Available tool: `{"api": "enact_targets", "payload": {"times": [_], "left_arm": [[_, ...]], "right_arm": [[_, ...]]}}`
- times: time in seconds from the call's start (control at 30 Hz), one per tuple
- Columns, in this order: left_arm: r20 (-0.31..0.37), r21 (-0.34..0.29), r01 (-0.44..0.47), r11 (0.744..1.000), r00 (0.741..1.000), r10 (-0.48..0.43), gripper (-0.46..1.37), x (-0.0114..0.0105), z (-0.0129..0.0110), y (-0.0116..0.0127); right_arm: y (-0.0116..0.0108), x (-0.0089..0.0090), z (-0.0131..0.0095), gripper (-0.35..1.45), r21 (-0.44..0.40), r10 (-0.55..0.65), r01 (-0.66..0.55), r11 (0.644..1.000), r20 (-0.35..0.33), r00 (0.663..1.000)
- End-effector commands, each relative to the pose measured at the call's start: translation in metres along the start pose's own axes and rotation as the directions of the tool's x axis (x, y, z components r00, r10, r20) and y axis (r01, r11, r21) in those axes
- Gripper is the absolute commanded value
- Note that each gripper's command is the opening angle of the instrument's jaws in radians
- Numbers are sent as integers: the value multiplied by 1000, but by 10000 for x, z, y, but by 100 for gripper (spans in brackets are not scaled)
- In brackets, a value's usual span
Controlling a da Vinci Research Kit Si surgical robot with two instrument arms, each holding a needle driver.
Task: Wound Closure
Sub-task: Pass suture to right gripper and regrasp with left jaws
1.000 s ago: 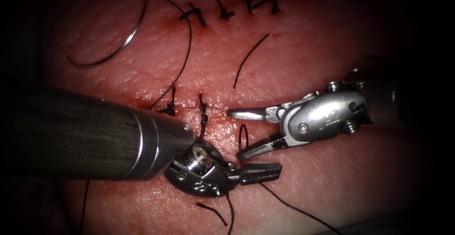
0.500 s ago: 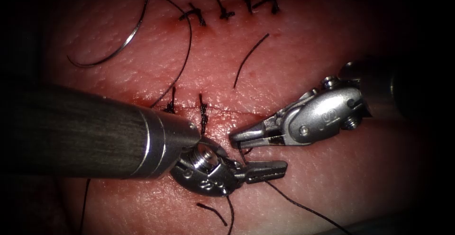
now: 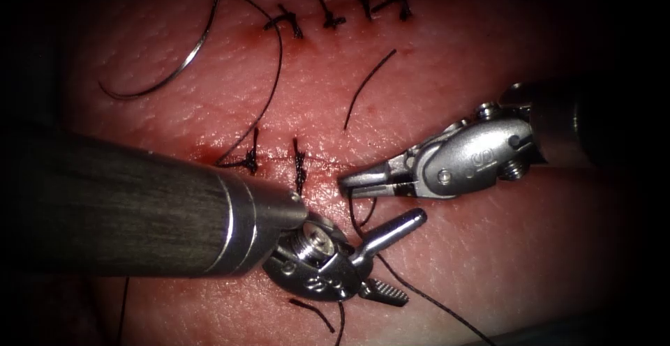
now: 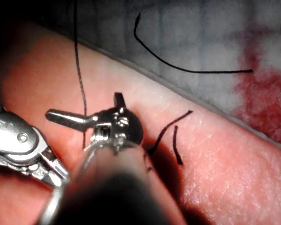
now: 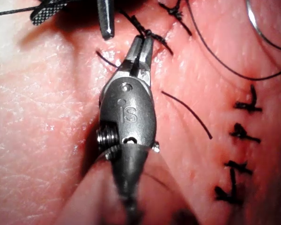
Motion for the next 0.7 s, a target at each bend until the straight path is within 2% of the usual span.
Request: {"api": "enact_targets", "payload": {"times": [0.03,0.37,0.7], "left_arm": [[7,11,-7,1000,1000,7,122,2,1,4],[29,47,-37,998,999,36,125,18,10,32],[8,117,-37,992,999,37,122,34,26,40]], "right_arm": [[2,-2,-1,-35,-5,6,-6,1000,5,1000],[12,-22,1,-35,-24,49,-48,999,22,999],[15,-37,3,-35,-42,181,-180,983,33,983]]}}
